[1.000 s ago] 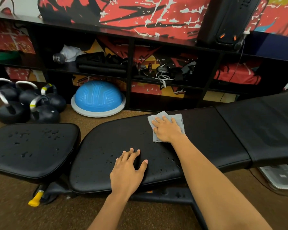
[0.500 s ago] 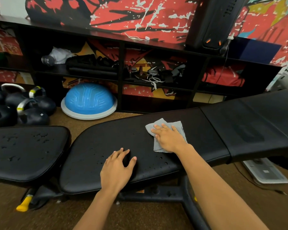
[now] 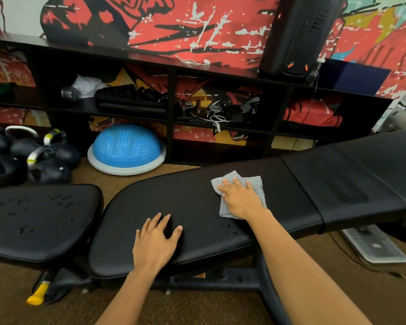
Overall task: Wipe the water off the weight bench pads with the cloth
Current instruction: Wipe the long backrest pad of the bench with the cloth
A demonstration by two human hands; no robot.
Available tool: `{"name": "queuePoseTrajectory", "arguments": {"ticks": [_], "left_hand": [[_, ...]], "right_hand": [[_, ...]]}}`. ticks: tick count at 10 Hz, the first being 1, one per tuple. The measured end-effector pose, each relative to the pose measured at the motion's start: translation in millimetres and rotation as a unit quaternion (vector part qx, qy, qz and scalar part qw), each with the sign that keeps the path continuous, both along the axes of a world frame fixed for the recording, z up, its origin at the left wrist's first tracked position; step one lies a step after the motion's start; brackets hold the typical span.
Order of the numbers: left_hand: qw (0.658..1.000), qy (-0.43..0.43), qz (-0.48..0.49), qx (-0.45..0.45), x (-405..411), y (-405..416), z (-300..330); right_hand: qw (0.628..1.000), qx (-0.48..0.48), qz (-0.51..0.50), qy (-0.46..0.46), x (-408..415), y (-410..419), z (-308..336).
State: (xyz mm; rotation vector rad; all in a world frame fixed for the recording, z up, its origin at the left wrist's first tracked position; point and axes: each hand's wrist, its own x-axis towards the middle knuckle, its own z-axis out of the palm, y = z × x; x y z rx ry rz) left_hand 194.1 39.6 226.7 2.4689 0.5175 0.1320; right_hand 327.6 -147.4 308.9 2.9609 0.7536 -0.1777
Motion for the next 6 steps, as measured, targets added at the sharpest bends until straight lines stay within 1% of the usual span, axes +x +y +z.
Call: {"name": "queuePoseTrajectory", "arguments": {"ticks": [2,3,6], "left_hand": [[1.0,0.004,0.004,-0.01,-2,-1,-1],[1.0,0.008,0.004,-0.006,-3,0,0],[1.0,0.01,0.007,-0.002,-2,-1,-1]], "right_hand": [[1.0,0.004,0.016,0.014,-4,23,-9],[0.999,0.022,0.025,0.022,-11,27,-11],[0.996,0.031,0.081,0.021,-54,26,-8]]}}
